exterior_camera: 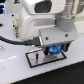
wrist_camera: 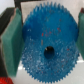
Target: Insert the blue gear onto the right peg, followed by the red gear
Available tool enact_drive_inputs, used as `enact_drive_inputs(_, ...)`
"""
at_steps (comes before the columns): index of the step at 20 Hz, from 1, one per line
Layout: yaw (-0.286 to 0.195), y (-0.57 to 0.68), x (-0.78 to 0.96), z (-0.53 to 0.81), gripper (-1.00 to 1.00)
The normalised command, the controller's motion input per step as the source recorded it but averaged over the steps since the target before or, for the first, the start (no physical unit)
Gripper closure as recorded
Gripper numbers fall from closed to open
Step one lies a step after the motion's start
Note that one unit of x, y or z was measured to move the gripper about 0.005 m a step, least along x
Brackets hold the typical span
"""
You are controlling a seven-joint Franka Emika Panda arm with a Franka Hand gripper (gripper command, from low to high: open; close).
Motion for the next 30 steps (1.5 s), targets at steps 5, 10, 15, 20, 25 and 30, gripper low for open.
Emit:
enact_drive_inputs(5, 0.0, -0.07, 0.1, 0.19, 1.0)
enact_drive_inputs(10, 0.0, -0.09, 0.05, 0.22, 1.0)
enact_drive_inputs(15, 0.0, -0.12, 0.02, 0.2, 1.0)
enact_drive_inputs(20, 0.0, -0.14, 0.09, 0.03, 1.0)
enact_drive_inputs(25, 0.0, -0.08, 0.1, -0.01, 1.0)
enact_drive_inputs(30, 0.0, -0.05, 0.14, -0.03, 1.0)
